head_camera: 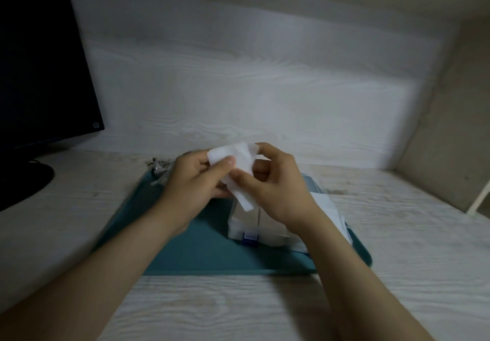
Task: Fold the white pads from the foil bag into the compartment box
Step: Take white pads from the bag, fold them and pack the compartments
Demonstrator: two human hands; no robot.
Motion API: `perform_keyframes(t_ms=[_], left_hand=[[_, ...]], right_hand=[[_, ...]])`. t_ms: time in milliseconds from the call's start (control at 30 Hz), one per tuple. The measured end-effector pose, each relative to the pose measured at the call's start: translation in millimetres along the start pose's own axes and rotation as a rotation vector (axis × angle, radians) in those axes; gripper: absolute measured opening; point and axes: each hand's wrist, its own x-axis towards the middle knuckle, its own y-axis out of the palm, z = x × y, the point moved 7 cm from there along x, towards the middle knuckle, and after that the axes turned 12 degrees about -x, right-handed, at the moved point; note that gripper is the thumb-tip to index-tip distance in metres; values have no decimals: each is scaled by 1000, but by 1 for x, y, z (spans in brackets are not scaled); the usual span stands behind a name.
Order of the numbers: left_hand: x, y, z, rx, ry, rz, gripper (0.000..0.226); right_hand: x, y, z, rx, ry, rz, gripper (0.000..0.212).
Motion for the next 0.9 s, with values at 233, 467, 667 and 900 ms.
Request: perform_keyframes(t_ms=[233, 467, 667, 900], left_hand=[[7, -17, 8, -173, -104, -127, 23], [5, -3, 17, -145, -175, 40, 27], [7, -3, 27, -58, -221, 67, 30], [6, -2, 31, -96, -265, 69, 30]], right_hand=[[3, -18, -11, 108, 112, -223, 40], [0, -18, -7, 273, 99, -248, 21], [0, -26, -16, -168, 119, -348, 9], [1, -22, -13, -333, 80, -322, 13]])
